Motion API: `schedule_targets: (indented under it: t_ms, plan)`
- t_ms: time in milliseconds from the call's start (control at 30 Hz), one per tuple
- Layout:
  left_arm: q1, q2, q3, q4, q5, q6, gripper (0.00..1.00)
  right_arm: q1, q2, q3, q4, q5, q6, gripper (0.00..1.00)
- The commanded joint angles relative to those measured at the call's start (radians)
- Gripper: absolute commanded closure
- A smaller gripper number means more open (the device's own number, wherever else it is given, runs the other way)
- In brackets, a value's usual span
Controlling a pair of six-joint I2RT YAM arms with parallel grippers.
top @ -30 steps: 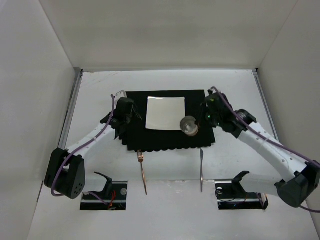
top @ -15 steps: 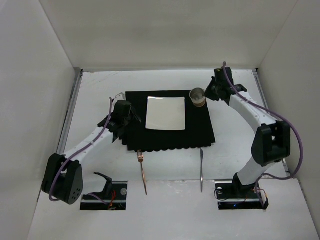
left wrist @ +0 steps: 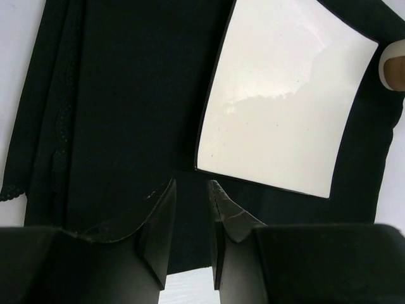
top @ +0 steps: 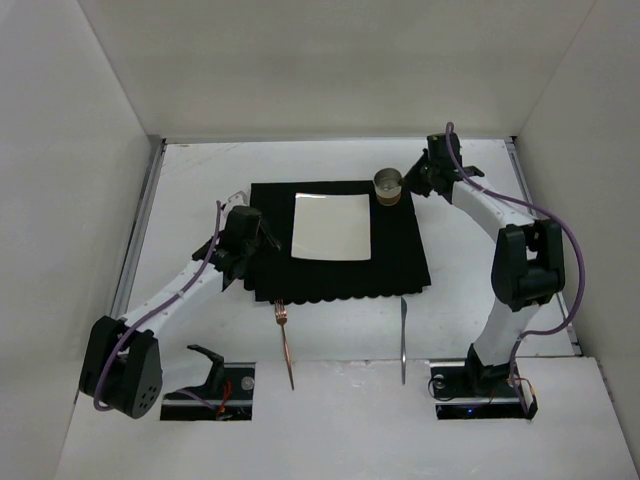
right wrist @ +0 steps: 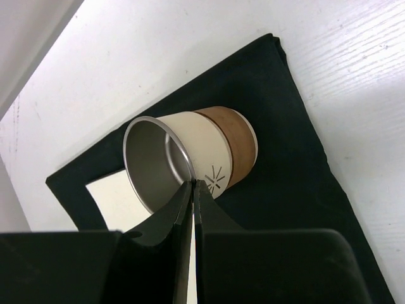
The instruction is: Set the dinner table for one person
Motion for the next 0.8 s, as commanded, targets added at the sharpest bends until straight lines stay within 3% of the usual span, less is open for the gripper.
schedule_targets:
  t_ms: [0,400,600,767]
  plan:
    - [-0.001,-0.038,-0.019,-0.03,0.007,-0.018,0.76,0.003,-0.003,0.002,0.092,-0.005,0.029,0.91]
    - [-0.004,-0.018,-0.008,-0.025,0.002,-0.023,0.76,0.003,-0.024,-0.081,0.096,0.035,0.039,0.86]
    - [0.006,-0.014,0.0,-0.027,0.002,-0.013,0.76,-0.012,-0.061,-0.116,0.095,0.062,0.033,0.52]
    - [0.017,-0.014,0.015,-0.027,0.002,0.0,0.76,-0.023,-0.184,-0.154,0.064,0.09,-0.02,0.32]
